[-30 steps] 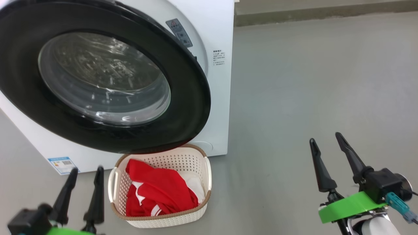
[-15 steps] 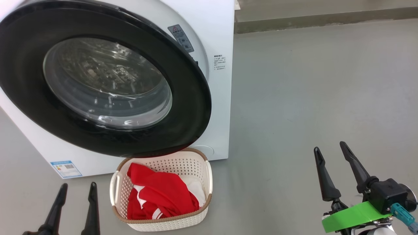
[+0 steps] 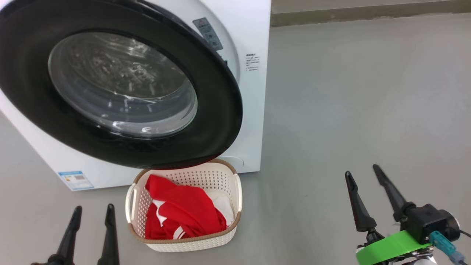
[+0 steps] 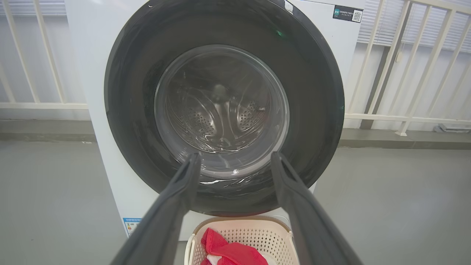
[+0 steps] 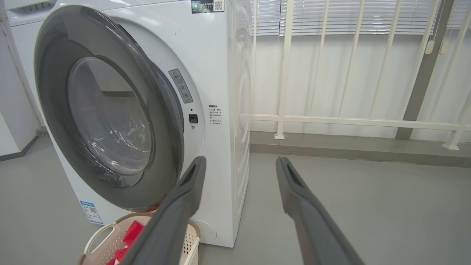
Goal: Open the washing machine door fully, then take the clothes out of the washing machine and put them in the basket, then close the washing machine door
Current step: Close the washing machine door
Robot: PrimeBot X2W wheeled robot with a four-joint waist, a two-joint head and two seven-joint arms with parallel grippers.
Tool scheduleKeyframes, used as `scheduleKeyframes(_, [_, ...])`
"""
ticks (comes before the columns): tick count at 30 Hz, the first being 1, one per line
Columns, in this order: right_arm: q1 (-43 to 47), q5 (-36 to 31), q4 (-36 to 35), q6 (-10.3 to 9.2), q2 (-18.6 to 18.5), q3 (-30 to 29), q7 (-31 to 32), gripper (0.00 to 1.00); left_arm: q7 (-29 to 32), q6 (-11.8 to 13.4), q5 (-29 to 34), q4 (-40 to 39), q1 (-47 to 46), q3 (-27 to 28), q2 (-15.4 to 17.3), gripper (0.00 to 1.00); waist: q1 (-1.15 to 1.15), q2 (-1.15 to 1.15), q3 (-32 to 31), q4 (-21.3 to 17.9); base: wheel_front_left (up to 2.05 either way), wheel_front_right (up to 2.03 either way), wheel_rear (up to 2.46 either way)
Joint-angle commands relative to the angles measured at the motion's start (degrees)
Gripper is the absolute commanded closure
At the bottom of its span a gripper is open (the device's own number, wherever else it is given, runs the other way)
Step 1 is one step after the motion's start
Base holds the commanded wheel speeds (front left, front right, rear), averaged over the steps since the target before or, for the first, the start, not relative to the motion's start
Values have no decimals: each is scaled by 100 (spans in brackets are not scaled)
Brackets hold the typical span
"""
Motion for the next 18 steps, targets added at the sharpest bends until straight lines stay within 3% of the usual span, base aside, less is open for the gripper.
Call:
scheduleKeyframes(1, [-175,-41,-91,36,-25,172,-36,82,-68,-35,47,-153,-270,220,33,0,0,0,56,67,0,0,0])
scheduleKeyframes(2, [-228,-58,-43,36,-25,211,-36,100,-68,-62,56,-167,-280,211,-15,0,0,0,80,102,0,0,0])
scheduleKeyframes(18, [-2292,-84,1269,36,-25,882,-36,100,-69,-464,127,-192,-865,-132,-256,0,0,0,992,968,0,0,0])
